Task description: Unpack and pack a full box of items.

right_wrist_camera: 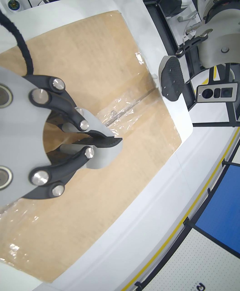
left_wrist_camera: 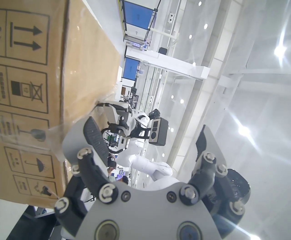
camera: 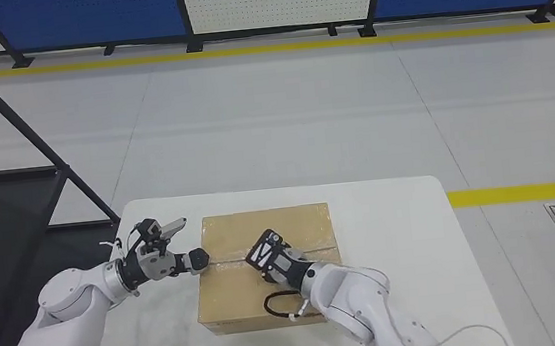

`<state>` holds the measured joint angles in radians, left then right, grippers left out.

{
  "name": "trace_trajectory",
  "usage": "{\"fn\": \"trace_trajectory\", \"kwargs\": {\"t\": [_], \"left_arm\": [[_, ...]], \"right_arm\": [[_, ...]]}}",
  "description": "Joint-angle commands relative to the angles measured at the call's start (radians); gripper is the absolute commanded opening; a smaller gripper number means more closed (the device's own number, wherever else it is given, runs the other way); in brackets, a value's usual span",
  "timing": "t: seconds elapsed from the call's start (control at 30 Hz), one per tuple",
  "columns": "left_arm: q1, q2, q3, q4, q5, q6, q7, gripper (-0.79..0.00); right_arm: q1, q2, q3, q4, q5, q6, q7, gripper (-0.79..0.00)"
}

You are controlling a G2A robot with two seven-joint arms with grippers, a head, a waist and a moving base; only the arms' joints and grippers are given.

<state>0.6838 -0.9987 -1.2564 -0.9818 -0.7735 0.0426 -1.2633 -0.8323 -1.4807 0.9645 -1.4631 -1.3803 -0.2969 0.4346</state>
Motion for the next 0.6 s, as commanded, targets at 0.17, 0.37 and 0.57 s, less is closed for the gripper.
{"fn": "trace_trajectory", "kwargs": {"t": [0.17,0.37,0.57], "left_arm": [[-0.006,-0.003,0.008,0.001,0.007,0.003,0.005,0.000],[-0.012,-0.006,0.017,-0.004,0.015,0.010,0.012,0.000],[-0.017,-0.008,0.025,-0.011,0.025,0.017,0.017,0.000]], "right_arm": [[-0.071,0.018,0.078,-0.056,0.009,0.012,-0.004,-0.785],[-0.153,0.036,0.156,-0.120,0.005,0.022,-0.044,-0.785],[-0.225,0.052,0.232,-0.169,0.024,0.024,-0.085,-0.785]]}}
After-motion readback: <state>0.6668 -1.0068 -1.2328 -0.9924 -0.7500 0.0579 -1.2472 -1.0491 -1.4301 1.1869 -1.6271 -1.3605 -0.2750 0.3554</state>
